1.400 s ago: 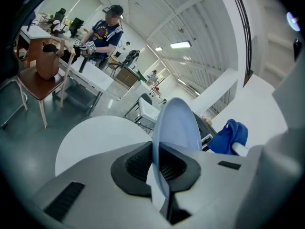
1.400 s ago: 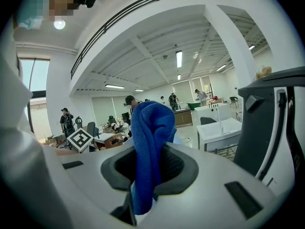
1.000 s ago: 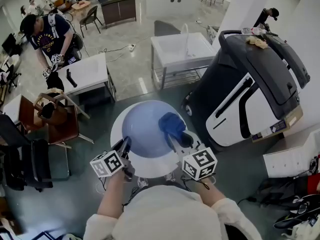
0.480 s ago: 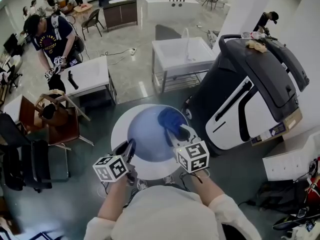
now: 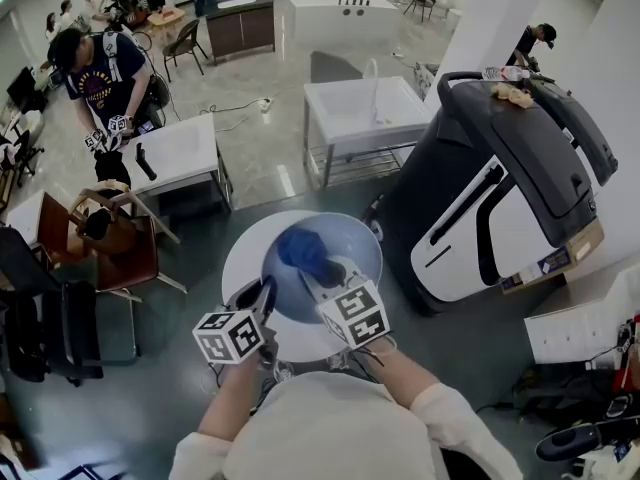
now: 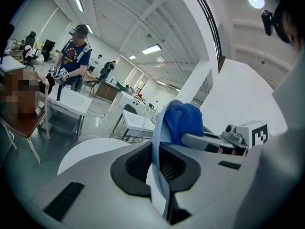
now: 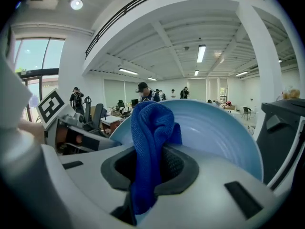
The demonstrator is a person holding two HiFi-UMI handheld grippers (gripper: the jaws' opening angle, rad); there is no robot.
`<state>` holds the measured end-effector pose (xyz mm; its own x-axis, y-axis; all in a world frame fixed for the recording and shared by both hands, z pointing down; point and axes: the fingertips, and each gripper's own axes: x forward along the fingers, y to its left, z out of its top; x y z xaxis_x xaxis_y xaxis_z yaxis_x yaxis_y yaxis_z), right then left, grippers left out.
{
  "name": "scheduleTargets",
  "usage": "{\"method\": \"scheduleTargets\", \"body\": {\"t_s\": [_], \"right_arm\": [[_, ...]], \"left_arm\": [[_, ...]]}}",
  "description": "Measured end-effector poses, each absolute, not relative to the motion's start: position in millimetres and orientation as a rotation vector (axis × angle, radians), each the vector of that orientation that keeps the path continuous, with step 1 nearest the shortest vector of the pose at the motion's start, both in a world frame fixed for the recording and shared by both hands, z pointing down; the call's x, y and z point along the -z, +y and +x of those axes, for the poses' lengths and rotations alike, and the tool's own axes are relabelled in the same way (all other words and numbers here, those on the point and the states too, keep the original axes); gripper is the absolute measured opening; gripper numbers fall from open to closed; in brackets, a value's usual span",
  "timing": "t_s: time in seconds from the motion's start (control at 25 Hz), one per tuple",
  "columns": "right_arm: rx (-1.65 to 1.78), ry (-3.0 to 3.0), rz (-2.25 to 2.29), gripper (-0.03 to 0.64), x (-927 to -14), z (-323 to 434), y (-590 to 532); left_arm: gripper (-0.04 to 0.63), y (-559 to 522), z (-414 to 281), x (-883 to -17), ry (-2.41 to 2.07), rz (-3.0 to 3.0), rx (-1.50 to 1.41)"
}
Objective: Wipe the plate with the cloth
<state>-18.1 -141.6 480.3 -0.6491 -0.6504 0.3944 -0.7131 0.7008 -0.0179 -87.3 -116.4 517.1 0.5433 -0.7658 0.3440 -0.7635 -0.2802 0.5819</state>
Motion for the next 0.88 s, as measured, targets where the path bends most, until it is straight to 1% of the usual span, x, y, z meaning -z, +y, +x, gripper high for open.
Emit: {"method": "scheduleTargets", "body": {"t_s": [0.16,0.28,0.56,0.72,0.88], "right_arm": [[-0.273,-2.535,0.947,0.091,-500.3,-33.1,-125.1],[-0.290,-2.500,0.925,0.091,-515.6,-29.1,-119.2],[-0.365,-2.401,1.138,0.091,-522.7,32.2,-136.3],[-0.336,-2.357,1.255,0.091,-510.5,61.8,-160.6],[-0.287,-2.360,1.299,0.091,-493.3,67.1,-179.9]], "left_arm": [[0.043,-126.7,-96.1,-513.3,-1.261,2.047,0.035],[0.043,-133.2,-106.5,-510.0,-1.289,2.030,0.070],[0.043,-134.8,-123.7,-506.6,-1.301,1.998,0.128],[0.043,-131.3,-110.4,-511.4,-1.264,2.016,0.094],[0.044,-127.7,-94.9,-516.2,-1.230,2.044,0.041]]}}
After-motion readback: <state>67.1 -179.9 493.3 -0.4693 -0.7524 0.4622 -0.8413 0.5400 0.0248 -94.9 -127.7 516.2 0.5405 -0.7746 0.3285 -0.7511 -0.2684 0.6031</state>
